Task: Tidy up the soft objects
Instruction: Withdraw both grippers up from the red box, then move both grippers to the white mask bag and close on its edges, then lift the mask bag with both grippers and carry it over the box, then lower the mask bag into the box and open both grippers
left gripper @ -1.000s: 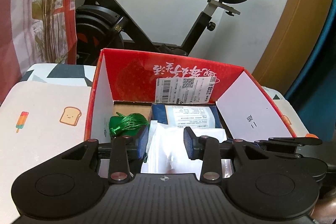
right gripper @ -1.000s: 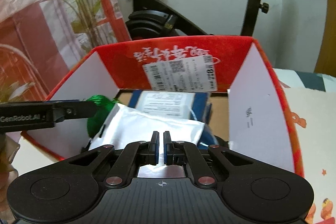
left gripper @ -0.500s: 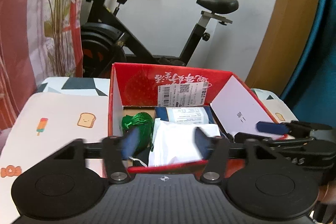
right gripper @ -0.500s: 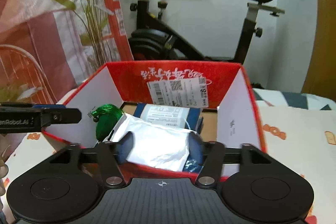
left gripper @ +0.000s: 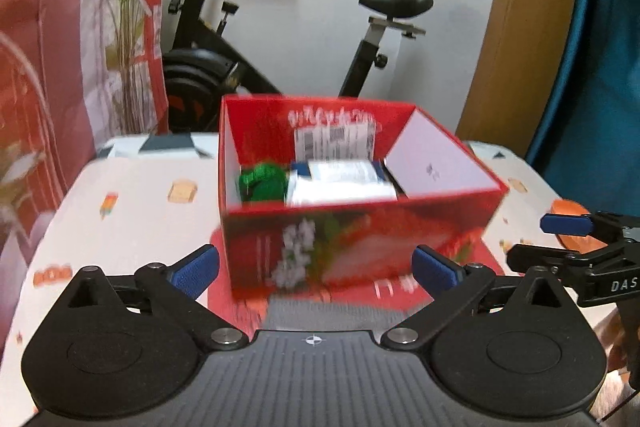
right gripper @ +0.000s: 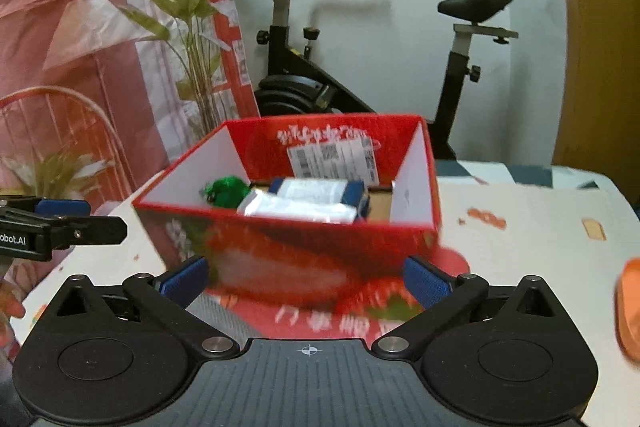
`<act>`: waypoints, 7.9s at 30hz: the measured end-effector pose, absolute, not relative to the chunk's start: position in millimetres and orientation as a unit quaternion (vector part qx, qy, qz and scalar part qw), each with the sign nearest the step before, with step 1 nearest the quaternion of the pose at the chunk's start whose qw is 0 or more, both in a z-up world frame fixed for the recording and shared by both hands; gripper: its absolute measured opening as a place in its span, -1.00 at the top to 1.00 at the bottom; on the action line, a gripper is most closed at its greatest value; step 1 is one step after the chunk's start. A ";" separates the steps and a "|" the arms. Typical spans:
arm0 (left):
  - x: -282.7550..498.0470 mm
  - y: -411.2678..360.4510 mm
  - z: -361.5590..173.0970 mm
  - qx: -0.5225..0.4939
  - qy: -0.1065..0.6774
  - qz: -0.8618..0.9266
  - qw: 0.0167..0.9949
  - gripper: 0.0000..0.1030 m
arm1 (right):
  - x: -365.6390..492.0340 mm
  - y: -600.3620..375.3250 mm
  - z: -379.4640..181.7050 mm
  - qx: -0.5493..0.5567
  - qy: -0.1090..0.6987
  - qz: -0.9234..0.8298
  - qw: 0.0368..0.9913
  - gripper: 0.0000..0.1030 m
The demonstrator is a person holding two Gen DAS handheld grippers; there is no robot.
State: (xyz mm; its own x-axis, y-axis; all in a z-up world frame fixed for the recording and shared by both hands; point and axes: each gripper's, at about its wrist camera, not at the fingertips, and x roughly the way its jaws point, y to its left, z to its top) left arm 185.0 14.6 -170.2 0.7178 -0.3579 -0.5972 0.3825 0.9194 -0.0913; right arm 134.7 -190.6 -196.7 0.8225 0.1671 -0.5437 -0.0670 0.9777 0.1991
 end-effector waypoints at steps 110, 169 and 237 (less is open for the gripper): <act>150.1 23.5 -272.0 -0.042 0.385 -0.266 0.883 -0.32 | 73.6 -221.9 -305.7 0.283 0.419 0.031 0.862 -0.15; 327.1 -3.6 -183.8 -0.010 0.343 -0.214 0.915 -0.17 | 274.6 -243.2 -199.9 0.099 0.285 0.070 0.951 0.81; 317.6 -11.7 -180.2 0.035 0.318 -0.183 0.930 0.13 | 351.3 -195.7 -234.3 -0.028 0.485 0.065 0.872 0.26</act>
State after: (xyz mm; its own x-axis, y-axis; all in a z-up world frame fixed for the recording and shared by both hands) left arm 317.6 -11.7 -180.2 0.7309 -0.3173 -0.6043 0.3617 0.9309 -0.0513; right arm 351.3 -195.7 -234.3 0.5209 0.0864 -0.8492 -0.1414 0.9899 0.0140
